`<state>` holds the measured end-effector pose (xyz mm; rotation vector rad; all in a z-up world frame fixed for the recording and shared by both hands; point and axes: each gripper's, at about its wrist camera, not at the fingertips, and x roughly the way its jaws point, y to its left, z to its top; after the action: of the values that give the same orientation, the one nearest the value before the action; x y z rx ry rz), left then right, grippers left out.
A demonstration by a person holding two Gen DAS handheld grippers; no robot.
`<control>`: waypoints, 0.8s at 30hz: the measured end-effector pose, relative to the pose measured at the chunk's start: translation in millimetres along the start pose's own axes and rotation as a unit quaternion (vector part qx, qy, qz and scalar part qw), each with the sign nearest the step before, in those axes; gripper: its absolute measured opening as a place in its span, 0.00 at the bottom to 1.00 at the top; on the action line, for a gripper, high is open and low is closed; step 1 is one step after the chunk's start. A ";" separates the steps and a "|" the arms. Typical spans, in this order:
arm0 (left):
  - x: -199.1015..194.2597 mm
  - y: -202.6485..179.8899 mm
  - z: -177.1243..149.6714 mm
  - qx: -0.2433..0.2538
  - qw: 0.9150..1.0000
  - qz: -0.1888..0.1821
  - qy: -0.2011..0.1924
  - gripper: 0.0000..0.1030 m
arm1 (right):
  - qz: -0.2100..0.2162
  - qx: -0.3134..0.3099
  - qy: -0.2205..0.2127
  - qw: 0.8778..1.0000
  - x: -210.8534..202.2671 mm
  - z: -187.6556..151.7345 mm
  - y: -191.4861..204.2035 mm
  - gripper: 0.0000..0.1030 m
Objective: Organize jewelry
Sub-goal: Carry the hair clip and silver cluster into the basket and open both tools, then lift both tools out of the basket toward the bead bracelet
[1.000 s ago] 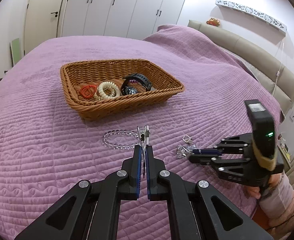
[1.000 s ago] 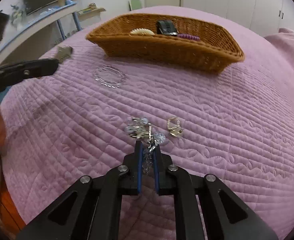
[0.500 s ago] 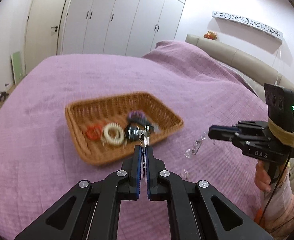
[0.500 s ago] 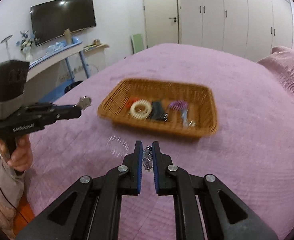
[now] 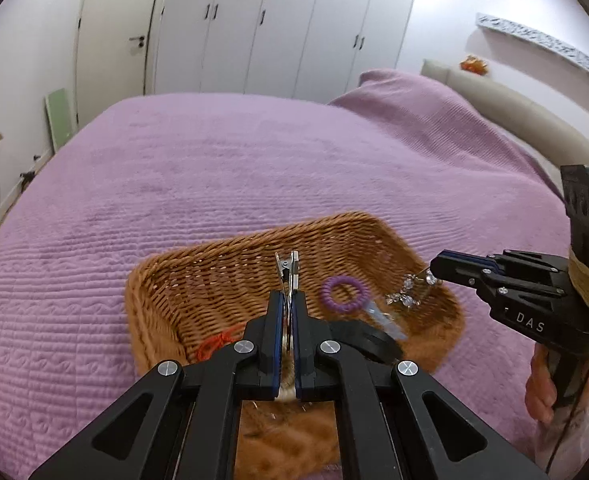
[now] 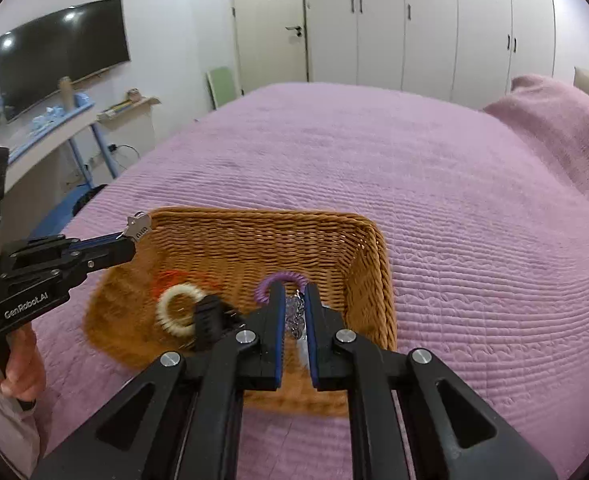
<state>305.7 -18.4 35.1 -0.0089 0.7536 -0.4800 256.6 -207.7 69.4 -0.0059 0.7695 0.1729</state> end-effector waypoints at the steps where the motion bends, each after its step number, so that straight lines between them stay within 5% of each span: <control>1: 9.2 0.7 1.0 0.000 1.000 0.004 0.009 0.03 | -0.002 0.004 0.004 1.000 8.3 0.9 -4.8 0.12; 11: 44.9 5.4 -4.6 0.003 0.998 0.030 0.052 0.04 | -0.001 0.039 0.042 0.998 51.6 4.0 -24.7 0.12; 14: 38.8 7.4 -3.9 -0.006 0.998 0.019 0.052 0.16 | 0.003 0.050 0.047 0.998 52.3 3.4 -29.6 0.15; 16: 27.7 8.4 -4.6 -0.013 0.999 0.013 0.046 0.46 | 0.005 0.053 0.044 0.998 44.9 1.2 -31.5 0.29; 17: 19.7 8.6 -5.8 -0.015 0.999 0.011 0.039 0.50 | 0.004 0.053 0.041 0.998 38.6 -0.9 -31.9 0.38; 24: -67.6 -1.9 -28.2 -0.011 1.000 -0.021 -0.017 0.51 | 0.016 0.045 0.003 0.999 -27.8 -25.3 -22.0 0.38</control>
<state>244.0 12.9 59.0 -0.0533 0.7253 -0.5115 223.0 -235.4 69.1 0.0915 0.7821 0.1694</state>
